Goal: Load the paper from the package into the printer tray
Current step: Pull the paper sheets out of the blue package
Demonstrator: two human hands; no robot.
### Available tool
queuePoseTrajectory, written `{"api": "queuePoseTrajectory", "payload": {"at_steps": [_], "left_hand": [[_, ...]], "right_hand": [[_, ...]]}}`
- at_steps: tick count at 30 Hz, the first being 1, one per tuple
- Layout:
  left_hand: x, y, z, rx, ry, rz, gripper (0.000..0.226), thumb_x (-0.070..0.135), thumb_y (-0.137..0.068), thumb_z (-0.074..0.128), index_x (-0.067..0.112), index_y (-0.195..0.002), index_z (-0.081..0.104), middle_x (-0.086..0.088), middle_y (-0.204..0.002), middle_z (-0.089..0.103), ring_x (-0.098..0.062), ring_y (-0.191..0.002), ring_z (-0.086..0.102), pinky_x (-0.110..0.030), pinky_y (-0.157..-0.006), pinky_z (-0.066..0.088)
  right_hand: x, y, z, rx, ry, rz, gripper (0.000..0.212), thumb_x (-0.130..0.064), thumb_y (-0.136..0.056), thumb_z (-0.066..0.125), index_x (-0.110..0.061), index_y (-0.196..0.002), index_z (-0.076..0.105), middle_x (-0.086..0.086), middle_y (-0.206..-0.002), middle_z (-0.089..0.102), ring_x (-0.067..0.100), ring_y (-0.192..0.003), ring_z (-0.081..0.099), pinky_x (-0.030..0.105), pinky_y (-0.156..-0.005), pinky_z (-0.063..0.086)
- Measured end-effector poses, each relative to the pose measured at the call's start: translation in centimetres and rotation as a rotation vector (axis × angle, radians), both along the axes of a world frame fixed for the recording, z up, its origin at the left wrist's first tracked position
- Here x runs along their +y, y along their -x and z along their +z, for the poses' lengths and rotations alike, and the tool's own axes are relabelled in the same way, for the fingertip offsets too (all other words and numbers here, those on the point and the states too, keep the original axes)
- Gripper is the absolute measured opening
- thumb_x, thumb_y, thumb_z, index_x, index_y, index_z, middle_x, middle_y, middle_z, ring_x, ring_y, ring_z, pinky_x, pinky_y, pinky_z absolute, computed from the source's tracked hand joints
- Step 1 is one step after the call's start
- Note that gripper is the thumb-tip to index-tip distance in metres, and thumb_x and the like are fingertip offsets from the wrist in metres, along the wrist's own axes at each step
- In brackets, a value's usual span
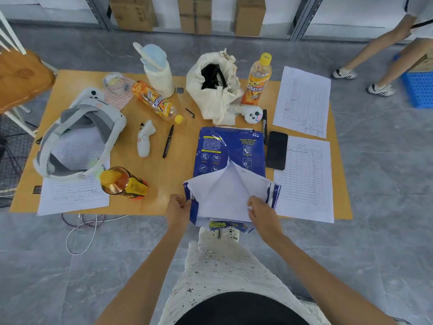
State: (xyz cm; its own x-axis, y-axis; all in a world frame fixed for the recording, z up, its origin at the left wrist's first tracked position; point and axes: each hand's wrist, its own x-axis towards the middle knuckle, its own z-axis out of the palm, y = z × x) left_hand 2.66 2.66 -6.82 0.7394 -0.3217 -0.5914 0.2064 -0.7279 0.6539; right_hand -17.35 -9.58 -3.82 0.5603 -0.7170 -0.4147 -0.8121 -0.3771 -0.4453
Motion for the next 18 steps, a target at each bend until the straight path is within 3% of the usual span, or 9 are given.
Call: {"api": "queuePoseTrajectory", "payload": {"at_steps": [3,6,8,9,11,13,18], "left_hand": [[-0.8,0.1,0.9,-0.247,-0.064,-0.087,0.020,0.001,-0.082,0.054,0.007,-0.096,0.042,-0.013,-0.101,0.051,-0.030,-0.079,0.050,-0.037,-0.062,0.041],[-0.5,0.0,0.8,-0.757,-0.103,-0.682,0.043,0.001,-0.065,0.070,0.009,-0.100,0.047,-0.016,-0.107,0.057,-0.033,-0.090,0.057,-0.037,-0.065,0.050],[-0.3,0.4,0.3,-1.004,-0.122,-1.142,0.069,0.010,-0.053,0.083,0.017,-0.115,0.051,-0.016,-0.117,0.063,-0.031,-0.106,0.061,-0.039,-0.078,0.055],[-0.4,0.5,0.1,-1.064,-0.138,-1.278,0.069,0.013,-0.054,0.084,0.020,-0.116,0.055,-0.014,-0.123,0.063,-0.030,-0.114,0.058,-0.039,-0.085,0.054],[-0.4,0.5,0.1,-1.098,-0.156,-1.413,0.045,0.019,-0.059,0.084,0.022,-0.100,0.066,-0.009,-0.130,0.060,-0.030,-0.126,0.044,-0.040,-0.093,0.050],[-0.2,0.1,0.2,-1.091,-0.237,-1.444,0.034,0.025,-0.061,0.081,0.021,-0.092,0.068,-0.009,-0.133,0.058,-0.034,-0.130,0.035,-0.046,-0.101,0.044],[0.4,-1.0,0.2,-1.027,-0.356,-1.405,0.051,0.063,-0.069,0.063,0.020,-0.095,0.064,-0.011,-0.137,0.054,-0.041,-0.131,0.042,-0.064,-0.101,0.034]], "right_hand": [[0.9,-1.0,-0.7,0.021,-0.001,0.236,0.036,-0.010,-0.086,0.062,-0.005,-0.119,0.051,0.016,-0.123,0.050,0.031,-0.108,0.054,0.040,-0.089,0.050],[1.0,-1.4,-2.5,0.231,0.156,0.440,0.082,-0.033,-0.041,0.094,-0.013,-0.110,0.055,0.016,-0.106,0.065,0.031,-0.096,0.066,0.038,-0.076,0.057],[0.9,-1.5,-3.2,0.286,0.212,0.472,0.094,-0.031,-0.031,0.095,-0.014,-0.113,0.052,0.015,-0.101,0.069,0.030,-0.090,0.069,0.036,-0.071,0.058],[0.7,-1.5,-3.3,0.299,0.235,0.508,0.092,-0.023,-0.032,0.095,-0.013,-0.114,0.056,0.015,-0.100,0.070,0.031,-0.089,0.069,0.036,-0.069,0.059],[0.4,-1.4,-2.9,0.311,0.302,0.600,0.082,-0.010,-0.030,0.093,-0.011,-0.107,0.067,0.015,-0.096,0.071,0.030,-0.086,0.070,0.034,-0.065,0.059],[-0.1,-1.2,-2.6,0.314,0.345,0.655,0.077,-0.011,-0.027,0.094,-0.011,-0.101,0.071,0.013,-0.093,0.071,0.028,-0.084,0.070,0.031,-0.062,0.058],[-0.9,-0.6,-2.1,0.292,0.260,0.683,0.073,-0.020,-0.025,0.096,-0.013,-0.095,0.073,0.009,-0.096,0.072,0.024,-0.085,0.072,0.026,-0.048,0.056]]}}
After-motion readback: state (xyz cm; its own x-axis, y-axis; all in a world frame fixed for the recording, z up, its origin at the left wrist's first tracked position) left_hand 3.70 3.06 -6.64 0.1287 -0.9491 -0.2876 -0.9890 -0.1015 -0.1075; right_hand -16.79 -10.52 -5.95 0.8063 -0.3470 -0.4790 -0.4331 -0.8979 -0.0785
